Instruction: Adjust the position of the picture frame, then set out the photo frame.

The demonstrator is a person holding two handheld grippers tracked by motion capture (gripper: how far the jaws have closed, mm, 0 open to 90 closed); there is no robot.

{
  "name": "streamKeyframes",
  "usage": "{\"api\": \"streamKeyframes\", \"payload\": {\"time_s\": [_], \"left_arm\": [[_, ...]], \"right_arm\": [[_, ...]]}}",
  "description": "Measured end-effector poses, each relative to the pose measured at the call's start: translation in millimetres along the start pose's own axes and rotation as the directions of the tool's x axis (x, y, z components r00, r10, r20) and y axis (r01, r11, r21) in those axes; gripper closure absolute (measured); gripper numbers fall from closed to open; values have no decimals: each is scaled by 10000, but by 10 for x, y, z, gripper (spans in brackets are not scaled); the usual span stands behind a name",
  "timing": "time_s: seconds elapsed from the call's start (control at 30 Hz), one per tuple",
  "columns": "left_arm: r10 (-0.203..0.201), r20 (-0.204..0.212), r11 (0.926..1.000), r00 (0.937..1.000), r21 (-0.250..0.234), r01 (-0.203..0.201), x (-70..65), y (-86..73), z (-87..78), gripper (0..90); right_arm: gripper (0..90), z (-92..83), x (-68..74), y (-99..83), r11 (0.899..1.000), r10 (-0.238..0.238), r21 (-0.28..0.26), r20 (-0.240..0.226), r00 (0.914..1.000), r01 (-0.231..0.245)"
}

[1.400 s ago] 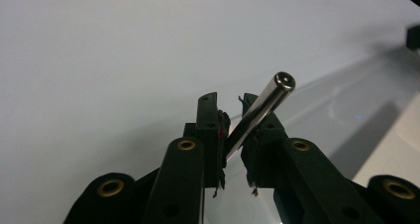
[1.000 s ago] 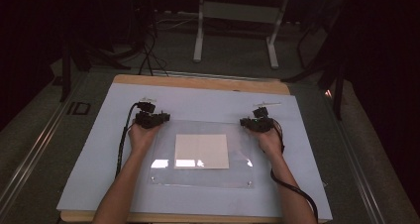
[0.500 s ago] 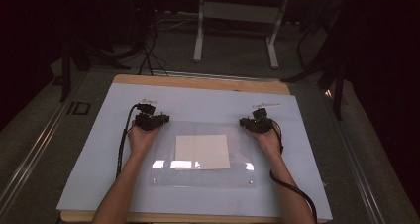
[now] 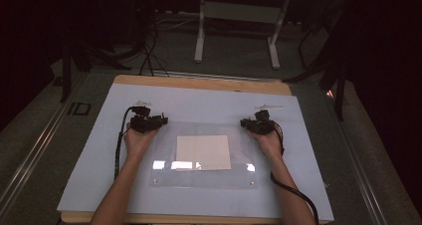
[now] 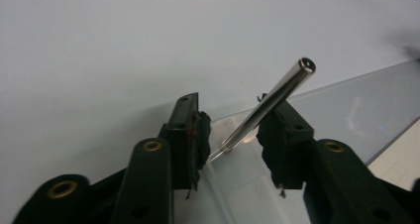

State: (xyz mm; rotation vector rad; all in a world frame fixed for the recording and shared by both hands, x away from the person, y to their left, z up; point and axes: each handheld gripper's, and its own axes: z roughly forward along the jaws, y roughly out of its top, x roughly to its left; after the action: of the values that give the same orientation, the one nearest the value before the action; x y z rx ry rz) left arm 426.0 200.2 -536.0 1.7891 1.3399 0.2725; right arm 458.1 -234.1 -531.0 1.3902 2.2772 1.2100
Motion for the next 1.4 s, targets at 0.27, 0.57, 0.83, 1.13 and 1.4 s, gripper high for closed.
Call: {"api": "streamKeyframes", "payload": {"time_s": [0.27, 0.57, 0.83, 1.13, 1.4], "left_arm": [[339, 130, 9968, 9993, -726, -329, -9, -36, -191, 518], [988, -603, 9878, 9933, -1147, -1052, -47, -77, -309, 471], [1178, -714, 9813, 9905, -1446, -1272, -49, -82, -340, 495], [1319, -703, 9779, 9888, -1543, -1414, -46, -101, -329, 561], [1547, -421, 9726, 9871, -1690, -1597, -100, -83, -279, 624]], "right_arm": [[726, -21, 48, 9, 9984, -527, 203, 412, 9978, 519], [616, -154, 97, -16, 9928, -1170, -190, 730, 9904, 1187], [651, -253, 122, -18, 9876, -1334, -703, 971, 9863, 1405], [795, -270, 99, -6, 9873, -1124, -1042, 754, 9908, 1200], [842, -261, 114, 5, 9870, -1233, -942, 726, 9897, 1298]]}}
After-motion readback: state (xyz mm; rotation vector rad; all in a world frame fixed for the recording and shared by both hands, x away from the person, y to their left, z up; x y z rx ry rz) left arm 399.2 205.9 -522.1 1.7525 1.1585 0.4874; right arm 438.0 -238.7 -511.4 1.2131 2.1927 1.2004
